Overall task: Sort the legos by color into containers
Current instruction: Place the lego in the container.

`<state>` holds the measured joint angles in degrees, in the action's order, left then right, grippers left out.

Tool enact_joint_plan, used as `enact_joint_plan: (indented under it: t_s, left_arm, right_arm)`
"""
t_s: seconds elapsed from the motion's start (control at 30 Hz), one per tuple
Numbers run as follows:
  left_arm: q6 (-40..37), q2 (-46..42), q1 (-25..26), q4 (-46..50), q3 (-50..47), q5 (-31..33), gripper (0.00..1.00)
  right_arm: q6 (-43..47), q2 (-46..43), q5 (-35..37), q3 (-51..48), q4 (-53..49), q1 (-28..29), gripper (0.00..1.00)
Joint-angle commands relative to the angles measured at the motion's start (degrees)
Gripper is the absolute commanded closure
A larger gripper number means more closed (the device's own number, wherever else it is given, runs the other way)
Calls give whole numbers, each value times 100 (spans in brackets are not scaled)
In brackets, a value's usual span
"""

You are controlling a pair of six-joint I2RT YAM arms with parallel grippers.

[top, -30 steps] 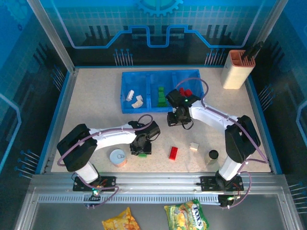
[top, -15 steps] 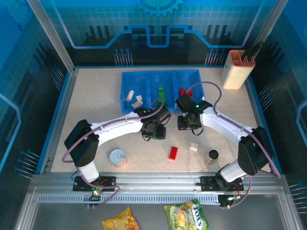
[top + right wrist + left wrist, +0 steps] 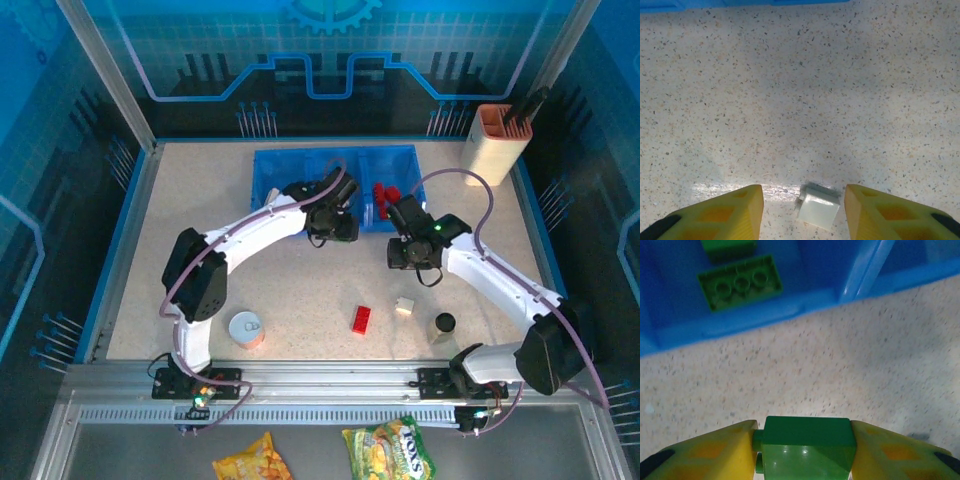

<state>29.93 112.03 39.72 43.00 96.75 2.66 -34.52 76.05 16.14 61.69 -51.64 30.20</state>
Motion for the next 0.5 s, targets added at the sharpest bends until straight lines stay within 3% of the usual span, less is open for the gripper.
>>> enact_joint_plan:
  t_s: [0.0,0.47]
  left_arm:
    - [-118,331,-201,-121,461,-425,51]
    - [376,1509,-776,-669,1645,-907,52]
  right_arm:
    - [-124,-189,126,-61,-212,-76,52]
    - [-98,-375,214,67,-422,-75,52]
